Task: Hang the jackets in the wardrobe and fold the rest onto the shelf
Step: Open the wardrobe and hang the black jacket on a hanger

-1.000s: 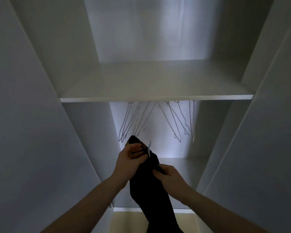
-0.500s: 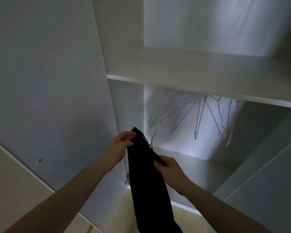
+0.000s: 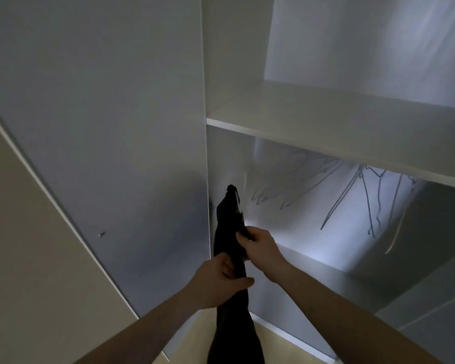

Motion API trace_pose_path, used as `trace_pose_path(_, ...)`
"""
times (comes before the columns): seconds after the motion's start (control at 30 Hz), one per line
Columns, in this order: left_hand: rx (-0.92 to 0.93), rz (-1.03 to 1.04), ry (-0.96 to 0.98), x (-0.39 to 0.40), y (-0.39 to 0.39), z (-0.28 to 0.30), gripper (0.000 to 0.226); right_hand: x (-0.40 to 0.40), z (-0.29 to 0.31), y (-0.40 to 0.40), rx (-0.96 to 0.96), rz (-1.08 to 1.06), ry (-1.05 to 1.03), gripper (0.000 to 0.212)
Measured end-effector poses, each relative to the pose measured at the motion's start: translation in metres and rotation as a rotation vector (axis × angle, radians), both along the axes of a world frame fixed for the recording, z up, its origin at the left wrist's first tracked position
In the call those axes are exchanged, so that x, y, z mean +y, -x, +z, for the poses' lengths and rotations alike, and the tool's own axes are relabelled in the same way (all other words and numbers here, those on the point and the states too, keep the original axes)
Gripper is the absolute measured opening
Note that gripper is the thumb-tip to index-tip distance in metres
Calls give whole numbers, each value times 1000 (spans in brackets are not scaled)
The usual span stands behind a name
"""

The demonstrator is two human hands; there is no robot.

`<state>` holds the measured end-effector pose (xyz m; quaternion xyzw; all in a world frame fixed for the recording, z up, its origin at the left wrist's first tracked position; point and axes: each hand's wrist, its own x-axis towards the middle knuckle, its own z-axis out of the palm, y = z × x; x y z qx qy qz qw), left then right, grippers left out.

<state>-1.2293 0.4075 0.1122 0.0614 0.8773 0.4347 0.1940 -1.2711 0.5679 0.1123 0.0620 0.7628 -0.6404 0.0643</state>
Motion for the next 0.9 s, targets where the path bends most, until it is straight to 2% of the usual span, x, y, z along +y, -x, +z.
trace_pose_path(0.13, 217, 109, 80, 6, 12, -3, 12, -6, 8, 17, 6, 77, 79, 15)
trace_pose_path(0.27, 348, 320, 35, -4, 27, 2, 17, -4, 20, 38, -49, 264, 134, 24)
trace_pose_path(0.3, 346, 368, 29, -10, 31, 3, 20, 0, 24, 45, -40, 252, 106, 23)
trace_pose_path(0.37, 325, 406, 16, -22, 36, 4, 21, 12, 31, 64, 69, 72, -10, 19)
trace_pose_path(0.4, 311, 407, 4, -28, 36, 6, 20, 20, 33, 75, 132, -66, -79, 21)
trace_pose_path(0.47, 288, 407, -24, -37, 33, 10, 24, 34, 38, 96, 177, -258, -133, 40)
trace_pose_path(0.53, 259, 406, -46, -47, 31, 13, 28, 41, 39, 112, 119, -231, -170, 59)
trace_pose_path(0.6, 228, 397, -53, -56, 27, 17, 24, 37, 38, 123, 73, -131, -271, 67)
trace_pose_path(0.73, 205, 352, -9, -72, 17, 27, 20, 18, 26, 141, 13, -78, -326, 55)
trace_pose_path(0.87, 208, 311, 41, -87, 10, 39, 23, 8, 10, 145, -35, -84, -314, 20)
trace_pose_path(0.9, 212, 312, 56, -91, 9, 40, 19, 8, 8, 145, -29, -92, -308, 19)
